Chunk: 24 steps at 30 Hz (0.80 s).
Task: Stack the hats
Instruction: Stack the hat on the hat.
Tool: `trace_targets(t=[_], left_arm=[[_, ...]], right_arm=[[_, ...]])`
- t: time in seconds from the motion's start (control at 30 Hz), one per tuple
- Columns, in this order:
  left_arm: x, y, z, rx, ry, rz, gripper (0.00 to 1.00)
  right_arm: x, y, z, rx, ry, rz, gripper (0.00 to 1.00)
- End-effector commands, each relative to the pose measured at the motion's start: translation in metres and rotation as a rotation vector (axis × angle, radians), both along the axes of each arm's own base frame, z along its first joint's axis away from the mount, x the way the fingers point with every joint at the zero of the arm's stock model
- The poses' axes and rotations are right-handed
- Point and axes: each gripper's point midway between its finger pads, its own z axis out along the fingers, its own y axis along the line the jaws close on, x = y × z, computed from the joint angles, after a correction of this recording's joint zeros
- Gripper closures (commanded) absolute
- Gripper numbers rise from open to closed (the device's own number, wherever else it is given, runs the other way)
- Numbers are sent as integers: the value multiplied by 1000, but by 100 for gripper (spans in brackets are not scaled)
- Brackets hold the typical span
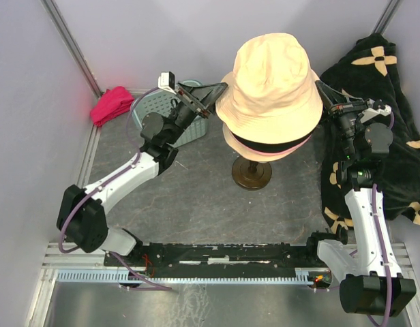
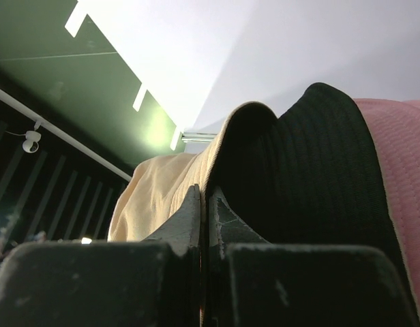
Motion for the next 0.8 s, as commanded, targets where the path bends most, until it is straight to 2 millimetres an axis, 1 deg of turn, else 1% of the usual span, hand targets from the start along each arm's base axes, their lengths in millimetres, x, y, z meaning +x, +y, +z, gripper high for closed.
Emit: trace_targets(t=[0.0,0.03,0.1,0.2,0.37,0.57,0.7,0.77], left_arm=[[-11,-1,26,-98,-78,-88,59],[-10,-2,26,-112,-80,-100,71],[-9,-3,24,-135,-80,-119,84],[-6,1,24,-146,-92,-107,93],[-4,11,29,-162,-128,-89,97],[-1,8,28,-167,-126,-98,97],[3,6,24,-151,-121,-98,97],[8,2,19,-136,-109,-99,97]], right_arm=[[-10,-2,13,-11,-60,-9,98],[-10,-2,13,-12,-61,-12,98],[-10,-4,12,-14,-61,-20,98],[-11,-9,12,-16,-67,-35,98],[-12,-16,5,-44,-57,-70,98],[-14,-23,-5,-74,-43,-105,98],[-10,-29,-20,-91,-7,-131,98],[-7,-31,-28,-107,13,-137,98]])
